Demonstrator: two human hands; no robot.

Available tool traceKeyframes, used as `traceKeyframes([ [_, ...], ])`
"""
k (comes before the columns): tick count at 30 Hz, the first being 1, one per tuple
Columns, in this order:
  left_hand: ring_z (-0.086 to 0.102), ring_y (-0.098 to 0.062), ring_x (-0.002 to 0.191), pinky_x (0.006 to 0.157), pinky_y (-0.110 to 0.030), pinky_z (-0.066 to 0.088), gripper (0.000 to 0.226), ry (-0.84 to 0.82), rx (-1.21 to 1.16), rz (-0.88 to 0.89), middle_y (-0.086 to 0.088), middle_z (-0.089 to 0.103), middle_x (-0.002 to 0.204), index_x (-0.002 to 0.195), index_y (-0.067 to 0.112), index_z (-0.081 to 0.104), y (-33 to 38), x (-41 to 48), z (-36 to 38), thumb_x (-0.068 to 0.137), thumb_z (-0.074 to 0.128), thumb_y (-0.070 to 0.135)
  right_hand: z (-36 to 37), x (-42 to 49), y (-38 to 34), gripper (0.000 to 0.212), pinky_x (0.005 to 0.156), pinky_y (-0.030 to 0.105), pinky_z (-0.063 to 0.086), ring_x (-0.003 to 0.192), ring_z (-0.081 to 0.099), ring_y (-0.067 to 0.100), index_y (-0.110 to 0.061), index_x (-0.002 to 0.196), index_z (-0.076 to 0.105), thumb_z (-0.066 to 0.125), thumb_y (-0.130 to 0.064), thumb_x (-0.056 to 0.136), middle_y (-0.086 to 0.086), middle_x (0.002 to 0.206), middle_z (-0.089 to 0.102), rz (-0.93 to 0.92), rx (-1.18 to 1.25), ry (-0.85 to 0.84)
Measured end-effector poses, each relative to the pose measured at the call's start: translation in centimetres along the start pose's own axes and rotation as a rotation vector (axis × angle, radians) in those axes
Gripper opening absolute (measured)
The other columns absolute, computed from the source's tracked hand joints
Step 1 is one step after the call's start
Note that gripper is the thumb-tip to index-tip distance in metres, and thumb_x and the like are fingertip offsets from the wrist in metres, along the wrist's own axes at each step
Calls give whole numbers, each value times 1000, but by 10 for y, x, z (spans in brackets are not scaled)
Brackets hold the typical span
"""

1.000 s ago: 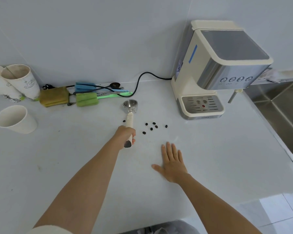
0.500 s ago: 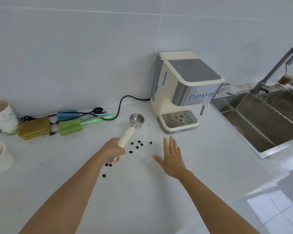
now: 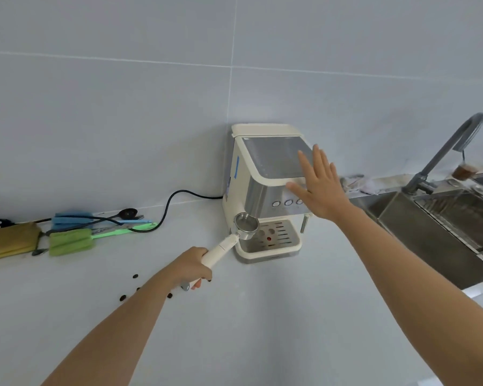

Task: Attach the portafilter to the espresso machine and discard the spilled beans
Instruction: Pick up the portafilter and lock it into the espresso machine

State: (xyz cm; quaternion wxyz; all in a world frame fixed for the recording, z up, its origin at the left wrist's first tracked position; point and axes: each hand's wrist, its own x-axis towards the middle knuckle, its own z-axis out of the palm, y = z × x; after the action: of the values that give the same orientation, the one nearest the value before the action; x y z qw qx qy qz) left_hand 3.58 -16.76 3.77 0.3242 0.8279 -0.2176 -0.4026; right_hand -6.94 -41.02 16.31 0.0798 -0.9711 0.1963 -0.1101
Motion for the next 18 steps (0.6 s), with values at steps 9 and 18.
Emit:
traceKeyframes([
  [9,47,-13,41,35,-18,35,27,26,117,-9,-4,48,72,101,3,51,41,29,6,75,58,1,-4,32,38,72,117,35,-2,143,-8,17,-15,144,-5,35,-46,92,7,156,-7,-206,-12,-170],
  [18,48,-13,43,39,-19,36,30,26,97,2,-5,50,70,102,9,52,58,45,6,73,61,3,-3,36,44,70,117,31,5,143,5,16,-13,144,7,34,-49,91,5,156,8,-330,-83,-149],
])
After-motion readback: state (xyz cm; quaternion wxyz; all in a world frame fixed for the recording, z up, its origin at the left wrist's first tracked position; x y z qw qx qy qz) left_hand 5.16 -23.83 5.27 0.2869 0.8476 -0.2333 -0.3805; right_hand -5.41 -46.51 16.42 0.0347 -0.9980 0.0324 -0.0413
